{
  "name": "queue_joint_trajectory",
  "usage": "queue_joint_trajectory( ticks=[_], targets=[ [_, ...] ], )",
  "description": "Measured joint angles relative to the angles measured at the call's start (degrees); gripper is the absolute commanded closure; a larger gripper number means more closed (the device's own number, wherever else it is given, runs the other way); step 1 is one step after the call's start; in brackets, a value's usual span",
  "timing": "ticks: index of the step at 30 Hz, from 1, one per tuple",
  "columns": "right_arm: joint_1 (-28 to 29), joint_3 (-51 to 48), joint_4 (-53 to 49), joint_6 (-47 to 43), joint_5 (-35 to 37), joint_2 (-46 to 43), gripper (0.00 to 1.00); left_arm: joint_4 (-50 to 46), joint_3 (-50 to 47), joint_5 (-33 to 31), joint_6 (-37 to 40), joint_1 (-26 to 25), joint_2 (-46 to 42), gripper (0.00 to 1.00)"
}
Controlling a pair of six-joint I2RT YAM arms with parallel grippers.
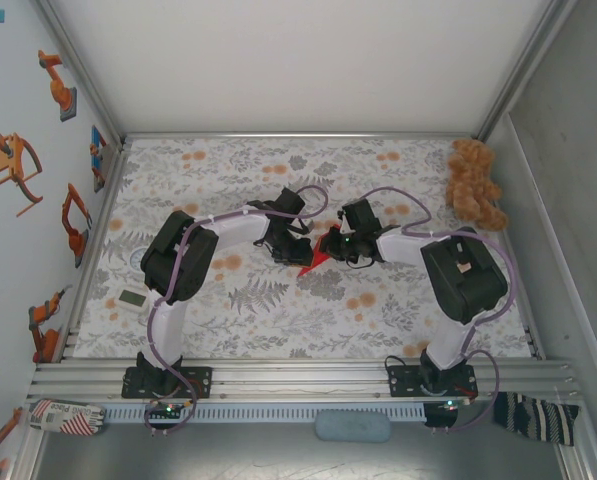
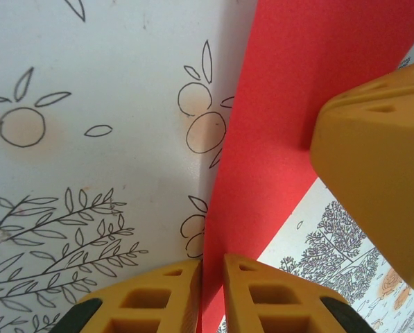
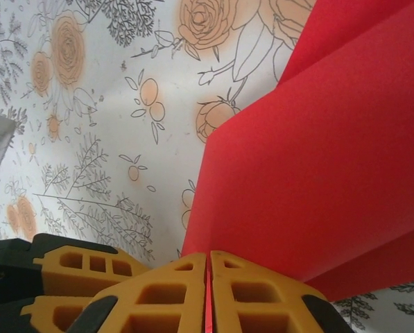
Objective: Fold a paper plane with a square sheet of paper (pick it up from the middle)
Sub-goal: Fold the wing for the fifth time at the center of the table.
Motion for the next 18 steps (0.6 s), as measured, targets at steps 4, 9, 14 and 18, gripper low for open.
queue_joint_trajectory(
  ticks=[4, 9, 14, 18],
  targets=[
    [0.0, 0.44, -0.31, 0.0, 0.39, 1.11, 0.91, 0.0, 0.0, 0.02, 0.02, 0.0, 0.0, 0.81],
    [0.0, 0.7, -1.16, -0.02, 1.05, 1.66, 0.91, 0.0, 0.0, 0.02, 0.0, 0.0, 0.0, 0.81],
    [0.0, 0.79, -1.57, -0.04, 1.42, 1.64, 0.91, 0.0, 0.0, 0.02, 0.0, 0.0, 0.0, 0.81],
    [0.0, 0.79, -1.7, -0.04, 1.57, 1.57, 0.91, 0.0, 0.0, 0.02, -0.02, 0.0, 0.0, 0.8]
  ],
)
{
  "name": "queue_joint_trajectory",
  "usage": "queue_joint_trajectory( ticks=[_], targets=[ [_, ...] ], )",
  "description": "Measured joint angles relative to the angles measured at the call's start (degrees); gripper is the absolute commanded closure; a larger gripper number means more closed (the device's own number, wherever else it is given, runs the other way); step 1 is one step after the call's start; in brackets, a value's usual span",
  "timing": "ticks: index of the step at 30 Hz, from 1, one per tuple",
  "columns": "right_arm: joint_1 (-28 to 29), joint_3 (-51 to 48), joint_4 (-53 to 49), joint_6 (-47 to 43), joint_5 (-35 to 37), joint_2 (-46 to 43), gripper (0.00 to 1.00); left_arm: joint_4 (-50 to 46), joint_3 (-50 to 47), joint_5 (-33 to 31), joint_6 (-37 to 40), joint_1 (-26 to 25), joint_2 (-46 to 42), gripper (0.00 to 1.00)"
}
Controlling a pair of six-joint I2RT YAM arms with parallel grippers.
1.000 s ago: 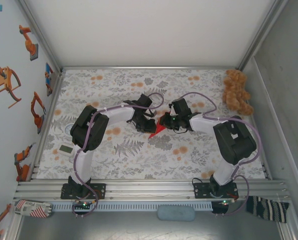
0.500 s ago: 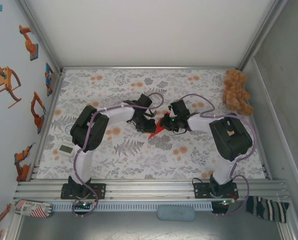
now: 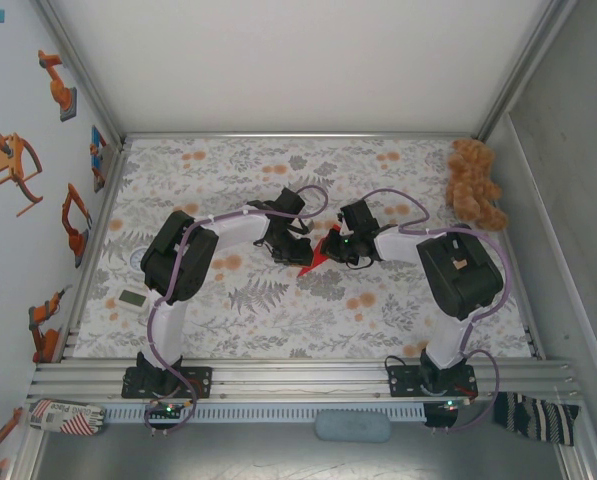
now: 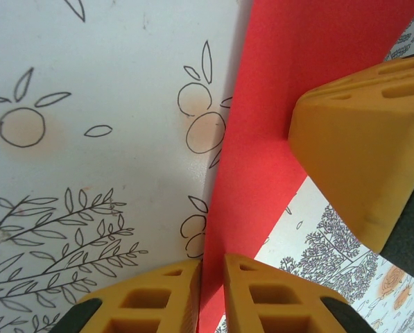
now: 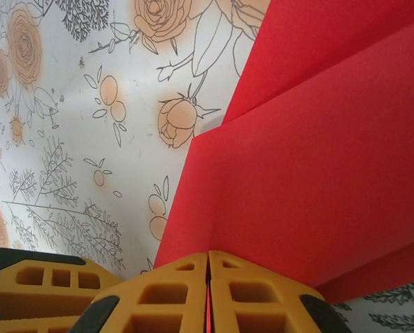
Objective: Fold a paper plane with a square sheet of paper (pick it up from the middle)
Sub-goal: Fold the wing for the fifth time at the center of the table.
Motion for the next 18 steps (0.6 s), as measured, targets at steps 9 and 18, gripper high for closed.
queue_joint_trajectory(
  ticks=[9, 18],
  targets=[
    [0.0, -0.11, -0.42, -0.02, 0.28, -0.04, 0.91, 0.0, 0.0, 0.0, -0.17, 0.0, 0.0, 0.81],
    [0.0, -3.19, 3.76, -2.93, 0.48, -0.92, 0.91, 0.02, 0.0, 0.13, -0.28, 0.0, -0.26, 0.78]
  ],
)
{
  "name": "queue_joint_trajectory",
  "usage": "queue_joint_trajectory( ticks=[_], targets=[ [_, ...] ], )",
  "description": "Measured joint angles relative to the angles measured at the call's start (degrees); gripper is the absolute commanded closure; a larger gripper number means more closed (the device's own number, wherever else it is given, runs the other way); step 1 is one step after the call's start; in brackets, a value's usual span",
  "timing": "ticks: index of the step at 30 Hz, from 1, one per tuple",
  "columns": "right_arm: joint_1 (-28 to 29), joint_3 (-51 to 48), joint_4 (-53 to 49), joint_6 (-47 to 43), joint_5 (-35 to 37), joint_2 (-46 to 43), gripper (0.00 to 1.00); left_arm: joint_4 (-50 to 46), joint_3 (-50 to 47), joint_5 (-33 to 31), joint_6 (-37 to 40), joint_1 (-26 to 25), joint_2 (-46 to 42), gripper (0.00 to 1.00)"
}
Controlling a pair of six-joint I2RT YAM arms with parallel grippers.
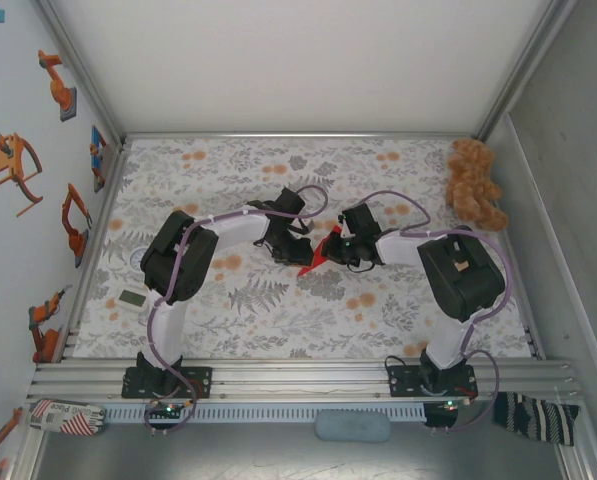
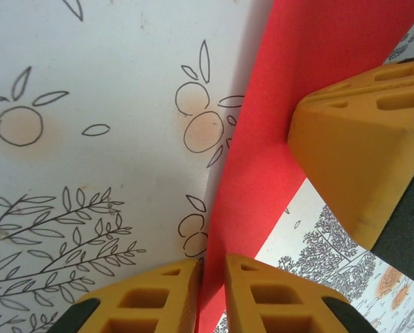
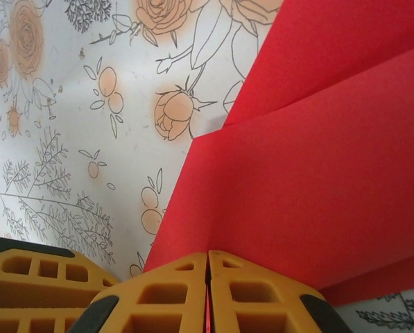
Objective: Fold a paper plane with a square sheet of paper (pick it up from the middle)
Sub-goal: Fold the wing for the fifth time at the center of the table.
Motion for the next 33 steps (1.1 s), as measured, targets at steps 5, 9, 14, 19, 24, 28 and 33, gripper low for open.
queue_joint_trajectory(
  ticks=[5, 9, 14, 19, 24, 28, 33],
  targets=[
    [0.0, -0.74, 1.36, -3.5, -0.09, -0.15, 0.91, 0.09, -0.02, 0.15, -0.44, 0.11, -0.39, 0.69],
    [-0.02, -0.66, 1.29, -7.19, -0.57, -0.15, 0.91, 0.94, -1.29, -0.72, -1.79, 0.17, -2.34, 0.67],
    [-0.13, 0.26, -0.11, -10.38, -0.9, 0.17, 0.91, 1.97, -3.61, -2.93, -3.82, 1.99, -7.63, 0.72],
    [-0.37, 0.68, -0.59, -10.69, -1.38, 0.42, 0.91, 5.22, -5.84, -1.49, -6.16, 2.14, -10.34, 0.8],
    [-0.5, 0.68, -0.5, -10.47, -1.95, 0.55, 0.92, 7.78, -9.09, 0.72, -8.87, 0.66, -10.56, 0.86],
    [-0.72, 0.7, -0.37, -10.05, -2.38, 0.68, 0.93, 9.33, -9.38, 2.38, -10.29, -0.68, -10.38, 0.91],
    [-0.76, 0.92, 0.04, -9.51, -2.73, 1.05, 0.94, 12.46, -9.38, 4.96, -11.82, -0.87, -8.68, 0.93]
  ],
)
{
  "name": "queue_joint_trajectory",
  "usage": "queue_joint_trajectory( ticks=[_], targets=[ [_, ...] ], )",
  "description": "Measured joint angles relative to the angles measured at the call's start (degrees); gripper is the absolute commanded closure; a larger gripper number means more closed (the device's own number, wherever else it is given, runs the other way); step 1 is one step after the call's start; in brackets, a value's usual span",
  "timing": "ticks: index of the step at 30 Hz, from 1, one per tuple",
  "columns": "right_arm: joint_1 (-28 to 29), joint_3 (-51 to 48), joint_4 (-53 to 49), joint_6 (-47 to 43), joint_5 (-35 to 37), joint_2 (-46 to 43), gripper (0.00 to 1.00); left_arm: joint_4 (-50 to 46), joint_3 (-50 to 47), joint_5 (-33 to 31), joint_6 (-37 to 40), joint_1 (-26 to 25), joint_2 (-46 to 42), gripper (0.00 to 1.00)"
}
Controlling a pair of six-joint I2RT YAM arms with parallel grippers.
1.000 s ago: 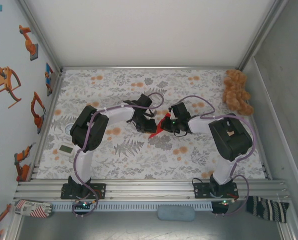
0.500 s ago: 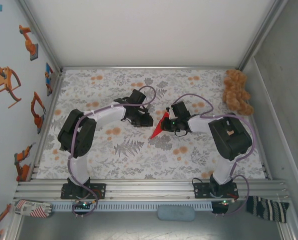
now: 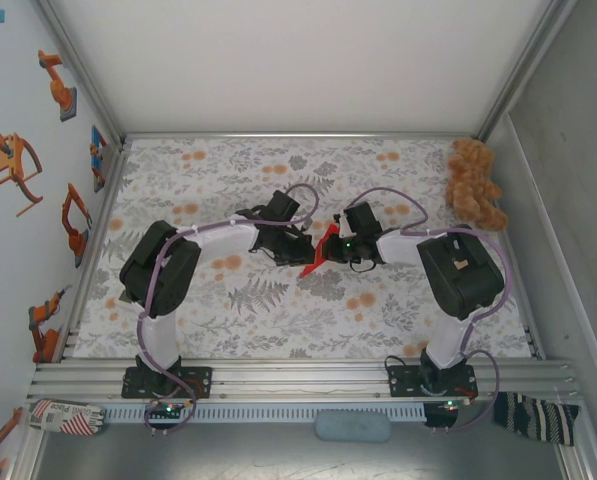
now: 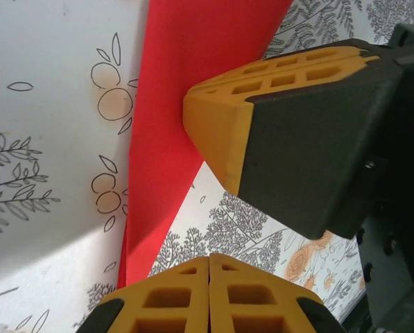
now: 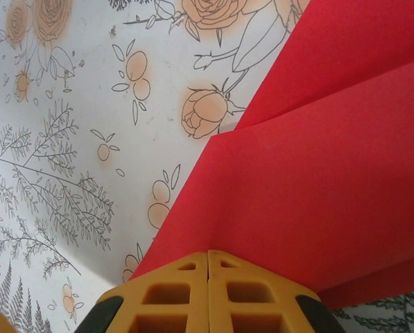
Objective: Fold a paper plane with a square sheet of paper (pick it up from the middle)
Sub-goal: Fold the wing for the fifth time at the center of the table.
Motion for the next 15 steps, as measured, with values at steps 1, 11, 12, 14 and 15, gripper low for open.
queue_joint_trajectory(
  ticks=[1, 11, 12, 14, 15],
  targets=[
    [-0.02, 0.02, 0.11, 0.17, -0.09, 0.09, 0.94, 0.33, 0.0, 0.24, -0.2, 0.02, 0.55, 0.93],
    [-0.22, 0.02, 0.52, 0.42, -0.74, 0.33, 0.95, 0.83, 0.02, 1.4, -0.7, 0.0, 4.59, 0.94],
    [-0.22, 0.02, 0.52, 0.42, -0.79, 0.33, 0.95, 0.81, 0.04, 1.4, -0.7, 0.02, 4.59, 0.94],
    [-0.24, 0.02, 0.55, 0.39, -0.85, 0.33, 0.95, 0.7, 0.13, 1.33, -0.7, 0.02, 4.61, 0.94],
    [-0.28, 0.02, 0.57, 0.39, -0.92, 0.37, 0.95, 0.7, 0.13, 1.33, -0.7, 0.07, 4.66, 0.94]
  ],
)
